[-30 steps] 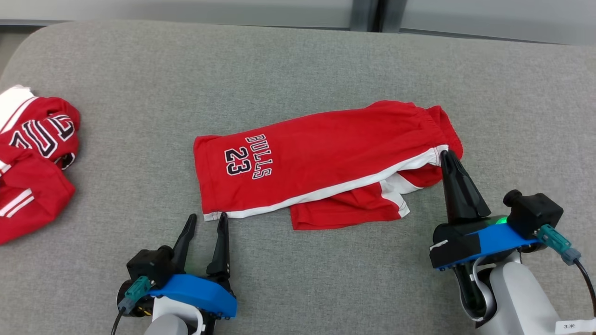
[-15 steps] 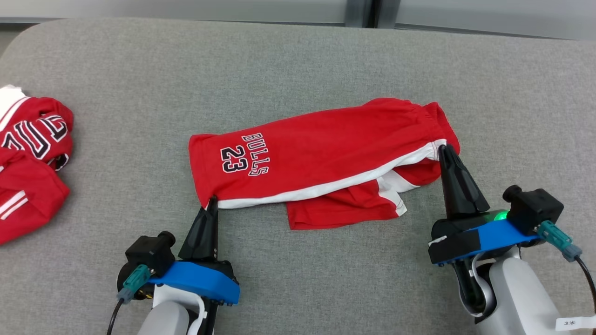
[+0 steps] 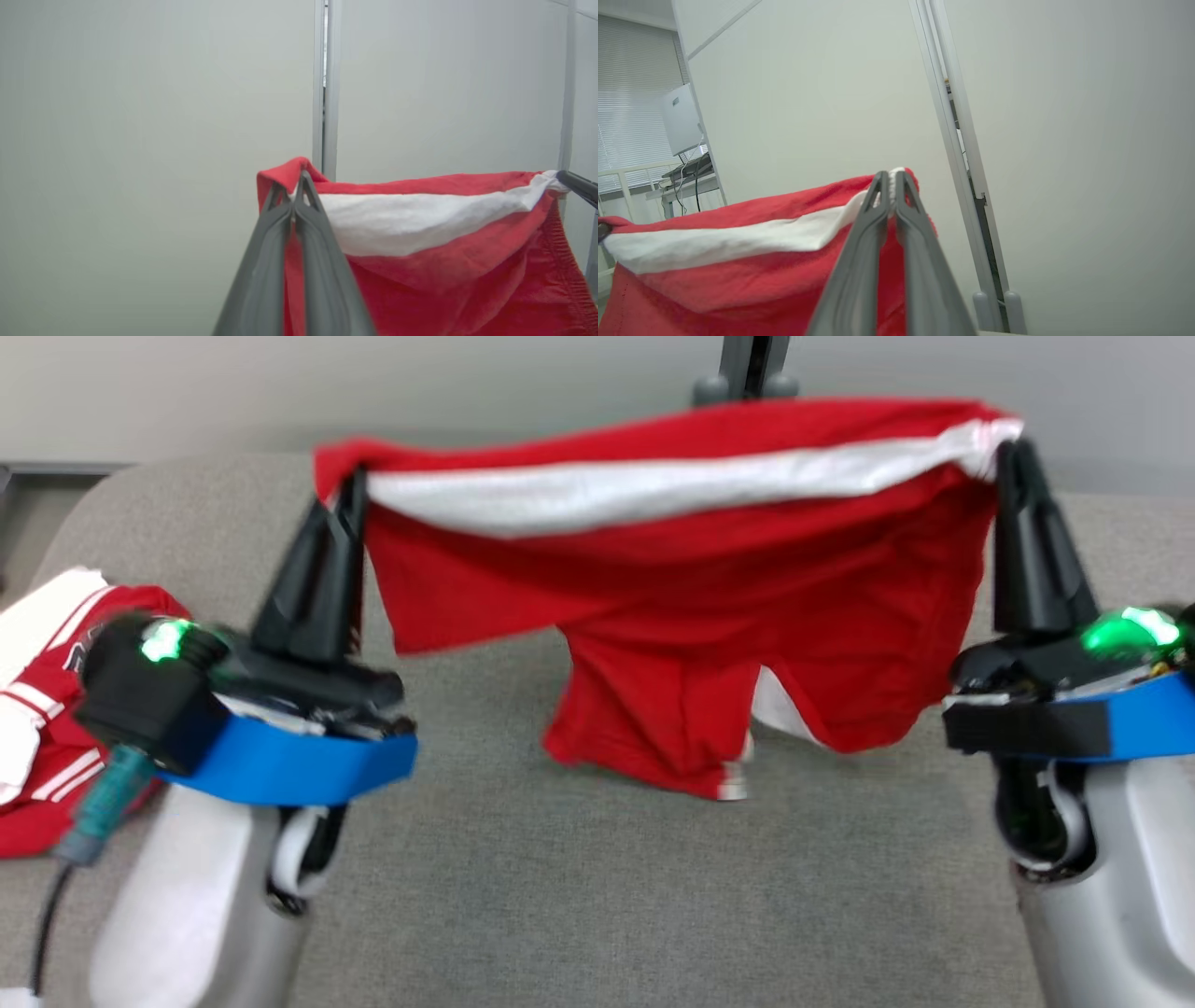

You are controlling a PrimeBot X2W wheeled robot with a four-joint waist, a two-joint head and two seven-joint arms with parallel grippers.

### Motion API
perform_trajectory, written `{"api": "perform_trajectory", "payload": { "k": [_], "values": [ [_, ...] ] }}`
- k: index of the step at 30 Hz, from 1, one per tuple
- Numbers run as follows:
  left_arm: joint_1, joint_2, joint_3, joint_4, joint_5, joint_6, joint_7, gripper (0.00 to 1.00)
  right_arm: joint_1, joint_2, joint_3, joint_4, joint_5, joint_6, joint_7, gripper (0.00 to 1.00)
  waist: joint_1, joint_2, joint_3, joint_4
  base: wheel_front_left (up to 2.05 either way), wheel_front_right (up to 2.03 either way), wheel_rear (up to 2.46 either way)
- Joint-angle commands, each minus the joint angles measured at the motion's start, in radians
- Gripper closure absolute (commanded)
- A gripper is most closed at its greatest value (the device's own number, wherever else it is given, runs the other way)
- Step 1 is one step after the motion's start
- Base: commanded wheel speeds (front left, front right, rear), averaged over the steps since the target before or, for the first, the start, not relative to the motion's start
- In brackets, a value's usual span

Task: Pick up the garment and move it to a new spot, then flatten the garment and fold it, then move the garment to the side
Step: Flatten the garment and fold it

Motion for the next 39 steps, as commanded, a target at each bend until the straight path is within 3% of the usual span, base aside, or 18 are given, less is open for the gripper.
{"api": "perform_trajectory", "payload": {
  "k": [1, 7, 14, 18, 25, 31, 39],
  "values": [
    [-0.027, 0.017, -0.002, -0.019, 0.002, -0.003, 0.000, 1.00, -0.020, -0.013, 0.001, -0.020, 0.014, 0.000, -0.003, 1.00, 0.0000, -0.0001, -0.023, -0.018, 0.00, 0.00, 0.00],
    [-0.195, 0.122, -0.039, -0.078, -0.037, -0.003, 0.000, 1.00, -0.115, -0.100, -0.009, -0.123, 0.090, 0.000, 0.028, 1.00, 0.0000, -0.0001, -0.058, -0.032, 0.00, 0.00, 0.00],
    [-0.361, 0.187, -0.086, 0.088, -0.113, -0.002, 0.000, 1.00, -0.252, -0.136, -0.037, -0.092, 0.090, 0.000, 0.124, 1.00, 0.0000, -0.0001, 0.003, -0.057, 0.00, 0.00, 0.00],
    [-0.480, 0.196, -0.104, 0.164, -0.089, -0.002, 0.000, 1.00, -0.379, -0.107, -0.026, 0.030, 0.067, 0.000, 0.109, 1.00, 0.0000, -0.0001, 0.081, -0.081, 0.00, 0.00, 0.00],
    [-0.622, 0.121, -0.039, 0.173, -0.017, -0.002, 0.000, 1.00, -0.574, -0.074, -0.023, 0.219, 0.000, 0.000, 0.011, 1.00, 0.0000, -0.0001, 0.158, -0.090, 0.00, 0.00, 0.00],
    [-0.477, 0.097, -0.006, 0.162, -0.014, -0.002, 0.000, 1.00, -0.486, -0.064, 0.009, 0.266, -0.009, 0.000, -0.002, 1.00, 0.0000, -0.0001, 0.140, -0.097, 0.00, 0.00, 0.00],
    [-0.018, 0.028, 0.109, 0.232, -0.044, 0.000, 0.000, 1.00, -0.084, -0.029, 0.068, 0.290, 0.057, -0.001, -0.004, 1.00, 0.0000, -0.0001, 0.080, -0.095, 0.00, 0.00, 0.00]
  ]
}}
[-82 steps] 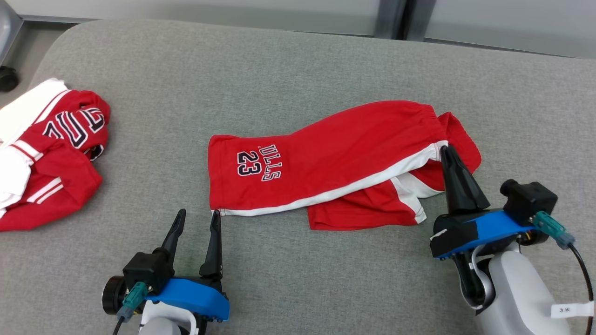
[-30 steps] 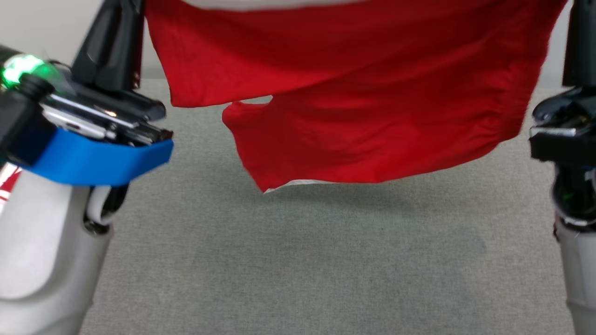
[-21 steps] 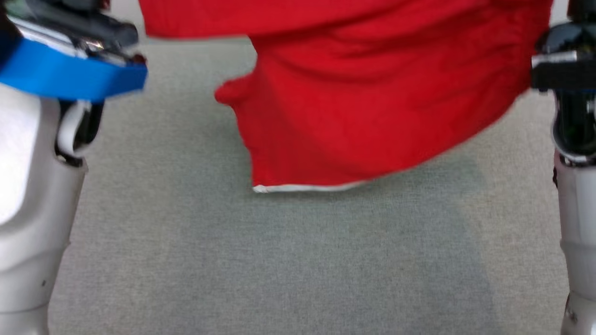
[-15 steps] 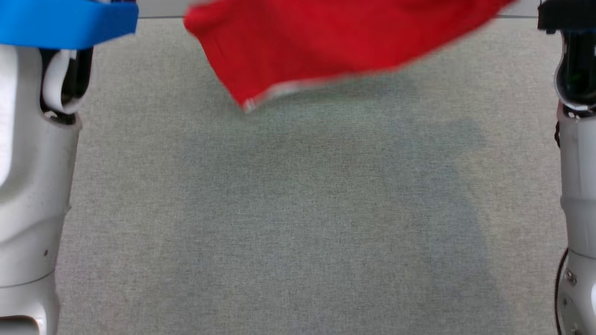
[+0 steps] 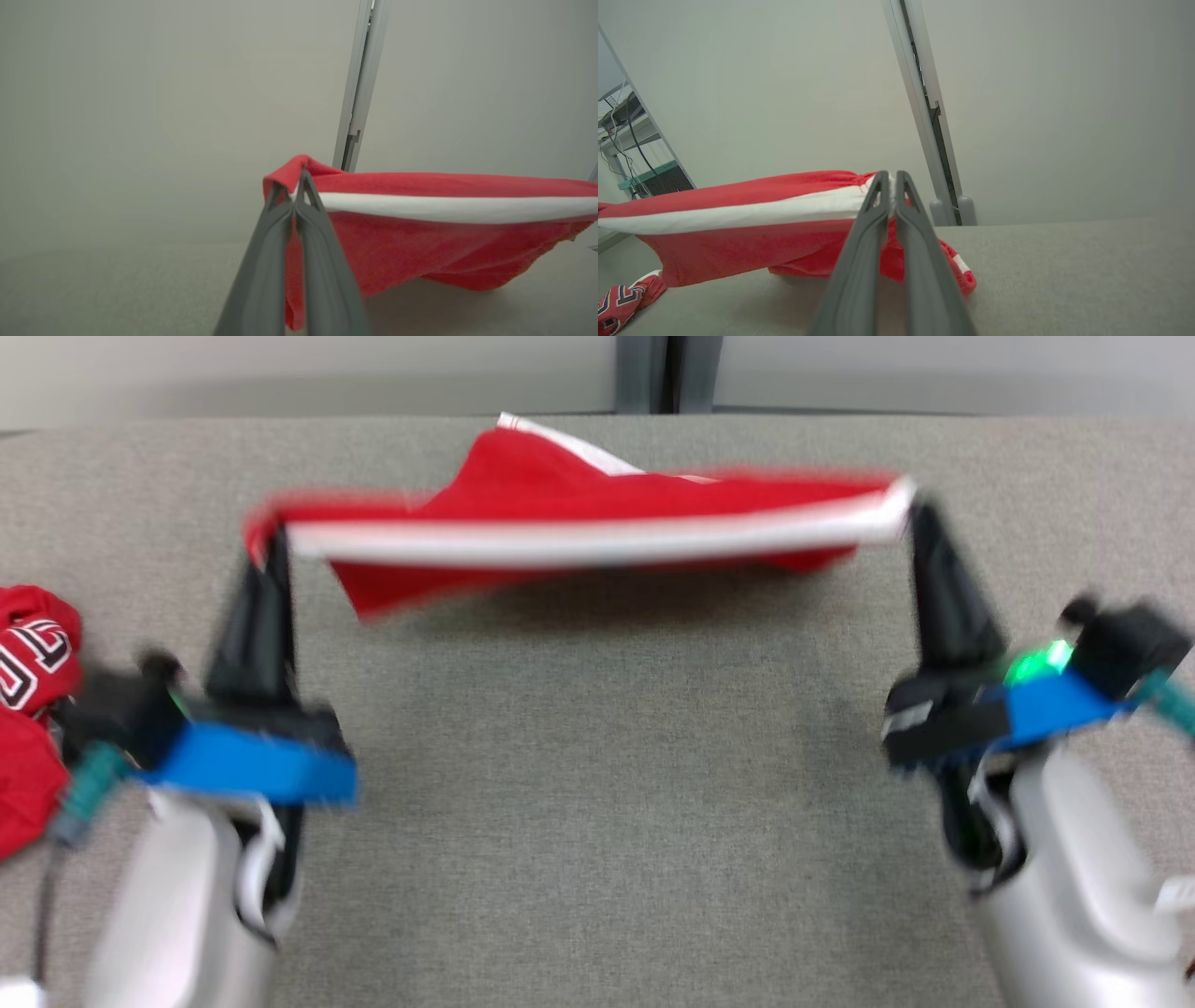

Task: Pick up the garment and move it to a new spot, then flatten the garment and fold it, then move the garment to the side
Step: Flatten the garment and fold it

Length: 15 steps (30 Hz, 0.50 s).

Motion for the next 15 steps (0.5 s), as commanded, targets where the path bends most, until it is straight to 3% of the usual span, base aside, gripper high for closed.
{"api": "perform_trajectory", "payload": {
  "k": [1, 7, 15],
  "values": [
    [0.066, -0.004, -0.004, 0.013, 0.003, 0.003, 0.000, 1.00, 0.066, -0.003, 0.016, 0.007, 0.011, -0.002, -0.005, 1.00, -0.0001, 0.0000, -0.017, 0.001, 0.00, 0.00, 0.00],
    [0.335, -0.057, -0.028, 0.041, 0.006, 0.003, 0.000, 1.00, 0.352, -0.013, 0.092, 0.021, 0.056, -0.001, -0.005, 1.00, -0.0001, 0.0000, -0.104, 0.031, 0.00, 0.00, 0.00],
    [0.557, -0.118, 0.074, 0.032, 0.011, 0.003, -0.001, 1.00, 0.624, -0.041, 0.097, -0.058, 0.102, -0.002, -0.005, 1.00, -0.0001, 0.0000, -0.172, 0.037, 0.00, 0.00, 0.00]
  ]
}}
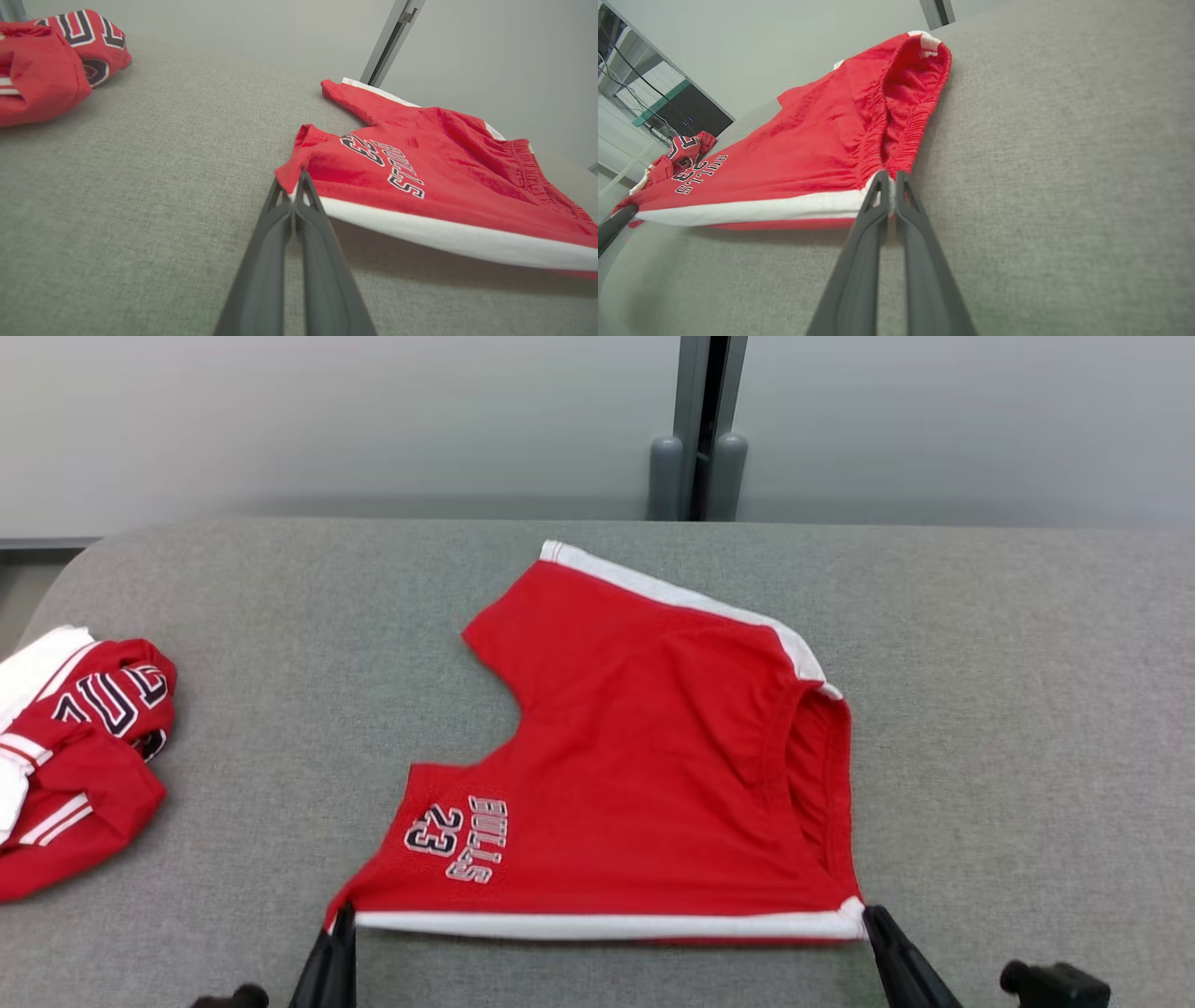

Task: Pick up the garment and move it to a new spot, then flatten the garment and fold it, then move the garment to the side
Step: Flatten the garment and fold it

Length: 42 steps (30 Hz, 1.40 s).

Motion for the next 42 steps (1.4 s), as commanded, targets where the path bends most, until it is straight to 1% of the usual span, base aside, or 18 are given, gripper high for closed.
{"api": "perform_trajectory", "payload": {
  "k": [1, 5, 6, 8, 9, 11, 12, 14, 16, 19, 23, 25, 30, 34, 39, 42],
  "values": [
    [0.018, 0.000, 0.022, -0.009, 0.008, 0.004, -0.003, 1.00, 0.032, -0.023, -0.006, -0.014, 0.006, -0.002, -0.005, 1.00, 0.0004, -0.0001, -0.006, -0.005, 0.00, 0.00, 0.00],
    [0.041, 0.003, 0.019, -0.038, 0.018, 0.004, -0.003, 1.00, 0.069, -0.041, -0.006, -0.056, 0.018, -0.002, -0.006, 1.00, 0.0004, -0.0001, 0.002, -0.012, 0.00, 0.00, 0.00],
    [0.026, 0.006, 0.018, -0.051, 0.020, 0.004, -0.003, 1.00, 0.066, -0.042, -0.008, -0.067, 0.018, -0.002, -0.006, 1.00, 0.0004, -0.0001, 0.009, -0.012, 0.00, 0.00, 0.00],
    [-0.056, 0.031, -0.003, -0.085, 0.030, 0.004, -0.003, 1.00, 0.021, -0.024, -0.015, -0.102, 0.024, -0.002, -0.006, 1.00, 0.0004, -0.0001, 0.039, -0.013, 0.00, 0.00, 0.00],
    [-0.056, 0.031, -0.003, -0.085, 0.030, 0.004, -0.003, 1.00, 0.021, -0.024, -0.015, -0.102, 0.024, -0.002, -0.006, 1.00, 0.0004, -0.0001, 0.039, -0.013, 0.00, 0.00, 0.00],
    [-0.127, 0.053, -0.036, -0.078, 0.028, 0.003, -0.003, 1.00, -0.025, -0.009, -0.023, -0.114, 0.038, -0.002, -0.005, 1.00, 0.0004, -0.0001, 0.066, -0.015, 0.00, 0.00, 0.00],
    [-0.173, 0.071, -0.058, -0.066, 0.024, 0.003, -0.003, 1.00, -0.050, -0.001, -0.023, -0.114, 0.048, -0.002, -0.005, 1.00, 0.0004, -0.0001, 0.081, -0.018, 0.00, 0.00, 0.00],
    [-0.266, 0.106, -0.122, 0.008, -0.020, 0.003, -0.001, 1.00, -0.114, 0.019, -0.024, -0.094, 0.072, -0.002, 0.003, 1.00, 0.0004, -0.0001, 0.117, -0.028, 0.00, 0.00, 0.00],
    [-0.409, 0.153, -0.185, 0.068, -0.061, 0.003, 0.026, 1.00, -0.192, 0.025, -0.023, -0.077, 0.083, -0.001, 0.022, 1.00, 0.0004, -0.0001, 0.155, -0.037, 0.00, 0.00, 0.00],
    [-0.590, 0.218, -0.301, 0.141, -0.109, 0.003, 0.102, 1.00, -0.298, 0.045, -0.032, -0.051, 0.102, -0.001, 0.045, 1.00, 0.0004, -0.0001, 0.208, -0.053, 0.00, 0.00, 0.00],
    [-0.807, 0.297, -0.429, 0.193, -0.171, 0.003, 0.183, 1.00, -0.424, 0.063, -0.027, -0.016, 0.097, -0.001, 0.052, 1.00, 0.0004, -0.0001, 0.269, -0.084, 0.00, 0.00, 0.00],
    [-0.887, 0.322, -0.484, 0.222, -0.201, 0.003, 0.211, 1.00, -0.476, 0.073, -0.021, 0.009, 0.098, -0.001, 0.048, 1.00, 0.0004, -0.0001, 0.293, -0.098, 0.00, 0.00, 0.00],
    [-1.032, 0.366, -0.587, 0.285, -0.276, 0.003, 0.246, 1.00, -0.576, 0.092, -0.004, 0.070, 0.112, -0.001, 0.026, 1.00, 0.0004, -0.0001, 0.344, -0.131, 0.00, 0.00, 0.00],
    [-1.116, 0.390, -0.634, 0.336, -0.314, 0.003, 0.221, 1.00, -0.625, 0.102, -0.010, 0.104, 0.129, -0.001, 0.008, 1.00, 0.0004, -0.0001, 0.371, -0.152, 0.00, 0.00, 0.00],
    [-1.172, 0.401, -0.691, 0.399, -0.355, 0.003, 0.195, 1.00, -0.650, 0.109, -0.013, 0.133, 0.146, -0.001, -0.002, 1.00, 0.0004, -0.0001, 0.383, -0.169, 0.00, 0.00, 0.00],
    [-1.195, 0.395, -0.718, 0.426, -0.385, 0.003, 0.171, 1.00, -0.661, 0.110, -0.030, 0.148, 0.146, -0.001, -0.005, 1.00, 0.0004, -0.0001, 0.386, -0.177, 0.00, 0.00, 0.00]
  ]
}}
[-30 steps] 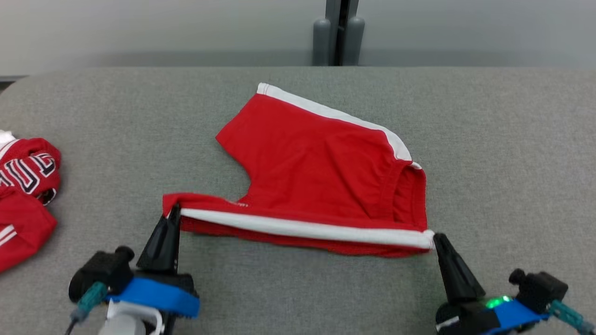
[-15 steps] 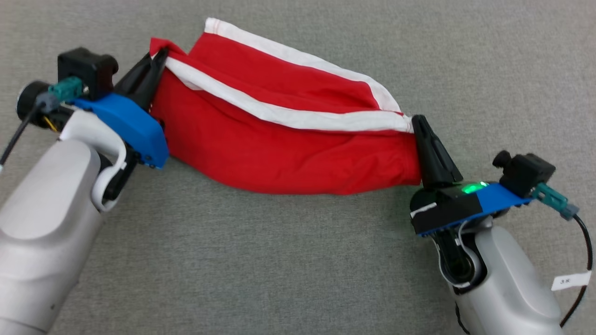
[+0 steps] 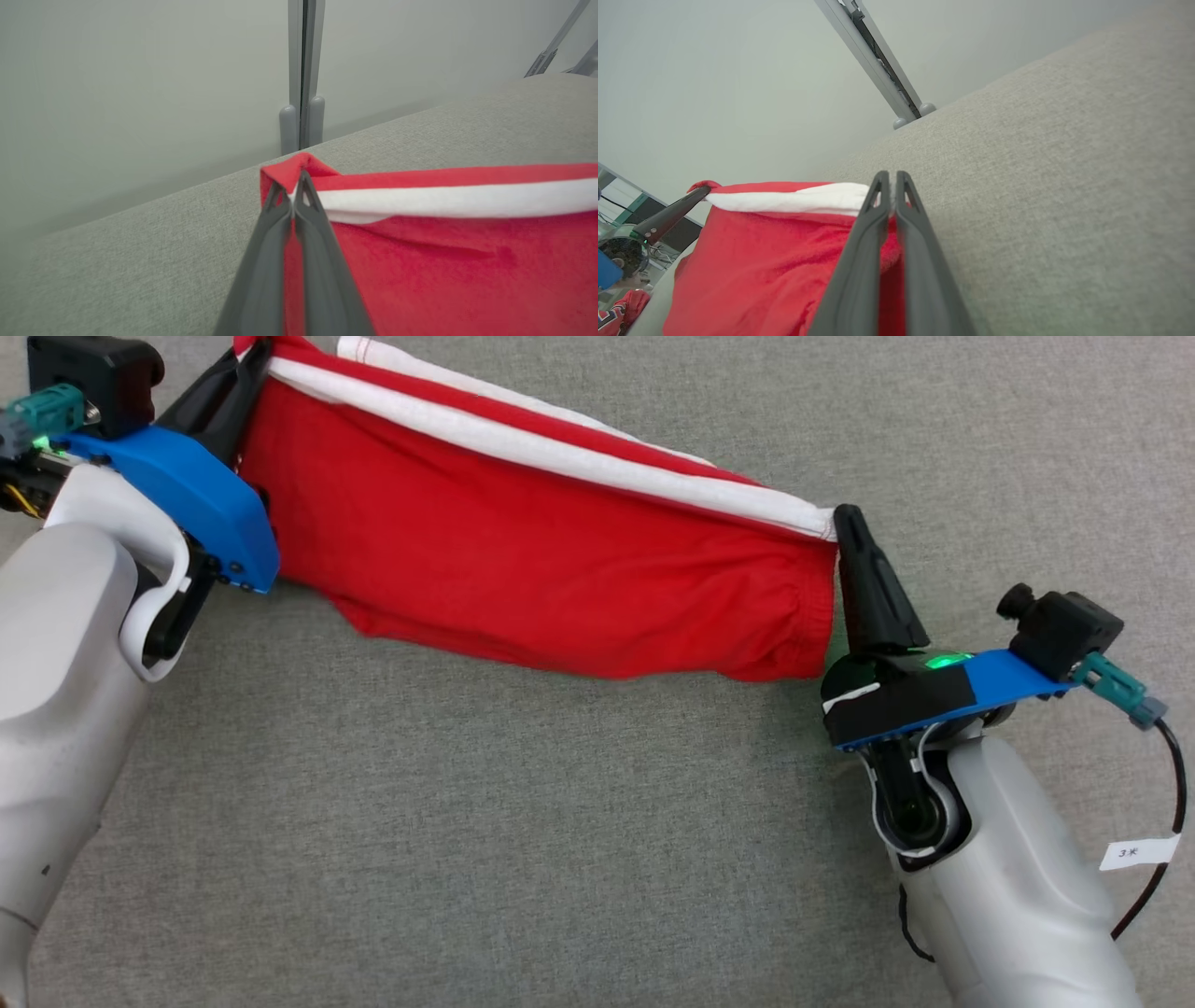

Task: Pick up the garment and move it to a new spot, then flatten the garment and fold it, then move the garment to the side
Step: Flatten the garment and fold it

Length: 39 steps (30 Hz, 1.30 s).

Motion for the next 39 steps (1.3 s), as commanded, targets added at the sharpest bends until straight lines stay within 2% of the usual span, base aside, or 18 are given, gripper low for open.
{"api": "perform_trajectory", "payload": {
  "k": [1, 5, 6, 7, 8, 15, 21, 24, 31, 39],
  "values": [
    [-0.024, 0.001, -0.006, 0.010, -0.008, 0.003, -0.011, 1.00, -0.020, -0.002, -0.010, 0.000, 0.000, 0.000, -0.007, 1.00, -0.0002, -0.0001, 0.001, -0.001, 0.00, 0.00, 0.00],
    [-0.041, -0.014, -0.043, 0.042, -0.043, 0.003, -0.039, 1.00, -0.019, 0.001, -0.026, -0.011, -0.023, 0.000, -0.006, 1.00, -0.0002, -0.0001, 0.005, -0.006, 0.00, 0.00, 0.00],
    [-0.045, -0.017, -0.047, 0.052, -0.053, 0.003, -0.048, 0.87, -0.019, 0.000, -0.031, -0.018, -0.034, 0.000, -0.007, 0.65, -0.0002, -0.0001, 0.006, -0.006, 0.00, 0.00, 0.00],
    [-0.049, -0.020, -0.055, 0.061, -0.058, 0.003, -0.058, 0.37, -0.018, 0.001, -0.029, -0.024, -0.036, 0.000, -0.006, 0.00, -0.0002, -0.0001, 0.006, -0.006, 0.00, 0.00, 0.00],
    [-0.049, -0.022, -0.063, 0.072, -0.066, 0.003, -0.066, 0.00, -0.015, 0.001, -0.030, -0.032, -0.043, 0.000, -0.007, 0.00, -0.0002, -0.0001, 0.006, -0.006, 0.00, 0.00, 0.00],
    [-0.011, -0.044, -0.069, 0.147, -0.061, 0.007, -0.162, 0.00, 0.043, 0.001, -0.110, -0.119, -0.218, 0.000, -0.007, 0.00, -0.0002, -0.0001, -0.014, 0.008, 0.00, 0.00, 0.00],
    [0.073, -0.088, 0.035, 0.117, -0.022, 0.047, -0.176, 0.00, 0.105, 0.002, -0.181, -0.176, -0.368, 0.000, -0.007, 0.00, -0.0002, -0.0001, -0.034, 0.031, 0.00, 0.00, 0.00],
    [0.130, -0.112, 0.090, 0.107, -0.004, 0.052, -0.176, 0.00, 0.129, 0.002, -0.198, -0.178, -0.374, 0.000, -0.007, 0.00, -0.0002, -0.0001, -0.036, 0.036, 0.00, 0.00, 0.00],
    [0.185, -0.155, 0.146, 0.176, 0.002, 0.025, -0.176, 0.00, 0.151, 0.002, -0.215, -0.164, -0.392, 0.000, -0.007, 0.00, -0.0002, -0.0001, -0.023, 0.025, 0.00, 0.00, 0.00],
    [0.211, -0.205, 0.071, 0.292, -0.015, -0.001, -0.126, 0.00, 0.169, 0.002, -0.222, -0.153, -0.393, 0.000, -0.007, 0.00, -0.0002, -0.0001, -0.025, 0.014, 0.00, 0.00, 0.00]
  ]
}}
